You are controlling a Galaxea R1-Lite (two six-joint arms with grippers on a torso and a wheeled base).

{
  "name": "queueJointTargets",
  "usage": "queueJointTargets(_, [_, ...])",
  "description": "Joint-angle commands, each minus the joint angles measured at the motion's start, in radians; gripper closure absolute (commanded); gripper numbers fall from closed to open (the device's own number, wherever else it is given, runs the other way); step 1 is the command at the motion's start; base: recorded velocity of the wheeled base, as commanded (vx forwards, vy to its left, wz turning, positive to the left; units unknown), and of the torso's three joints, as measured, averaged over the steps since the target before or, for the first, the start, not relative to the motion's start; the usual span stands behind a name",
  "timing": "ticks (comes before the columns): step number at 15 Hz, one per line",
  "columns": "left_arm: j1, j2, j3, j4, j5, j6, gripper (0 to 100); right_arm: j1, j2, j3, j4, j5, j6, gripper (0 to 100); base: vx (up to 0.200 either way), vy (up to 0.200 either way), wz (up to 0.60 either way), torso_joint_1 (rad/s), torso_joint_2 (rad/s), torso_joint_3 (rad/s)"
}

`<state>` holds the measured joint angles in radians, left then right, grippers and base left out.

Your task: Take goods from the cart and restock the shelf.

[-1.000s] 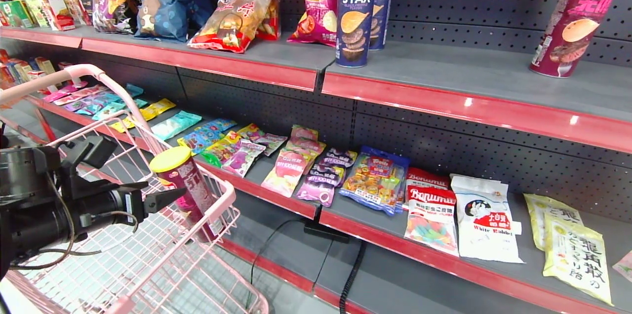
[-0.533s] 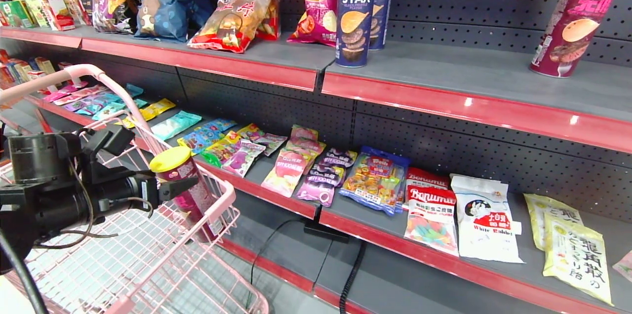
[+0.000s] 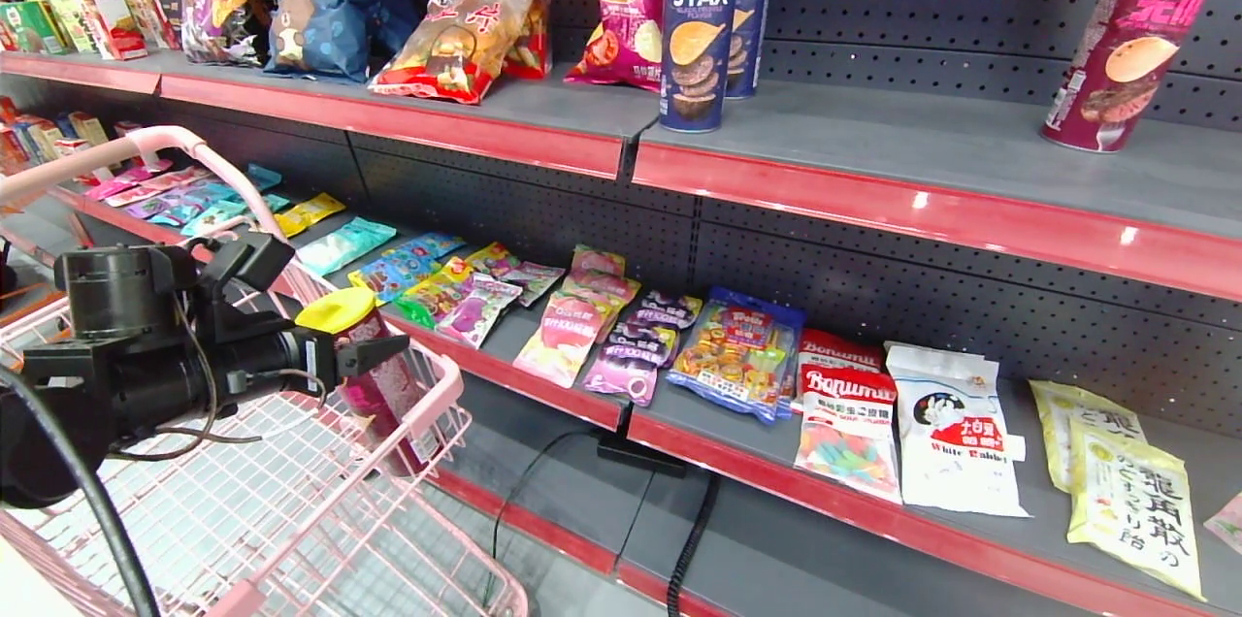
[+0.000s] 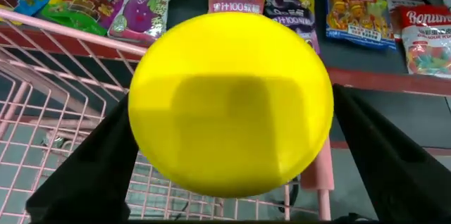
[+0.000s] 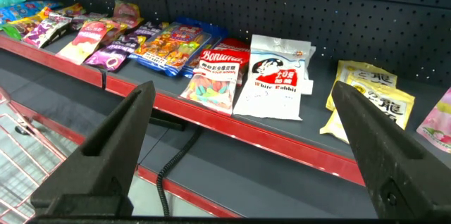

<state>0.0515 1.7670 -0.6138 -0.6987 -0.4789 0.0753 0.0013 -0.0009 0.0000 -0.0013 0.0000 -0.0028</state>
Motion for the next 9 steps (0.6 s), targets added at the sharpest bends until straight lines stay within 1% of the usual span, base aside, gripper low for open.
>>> queueJointTargets(1, [-0.004,0.005,0.0,0.001,0.0,0.0,0,0.0,0.001,0.0,0.0,0.0,0.0,0,0.0,0.0,0.0,0.0,0.0,0.0])
queueJointTargets(4, [-0.005,0.019,0.008,-0.001,0.002,0.004,0,0.0,0.001,0.0,0.0,0.0,0.001,0,0.0,0.0,0.0,0.0,0.0,0.0])
queueJointTargets(5, [-0.005,0.022,0.008,0.001,0.003,0.014,100,0.0,0.001,0.0,0.0,0.0,0.001,0,0.0,0.0,0.0,0.0,0.0,0.0])
queueJointTargets(9, [-0.004,-0.009,0.026,0.001,0.002,0.014,100,0.0,0.001,0.0,0.0,0.002,0.003,0,0.0,0.0,0.0,0.0,0.0,0.0])
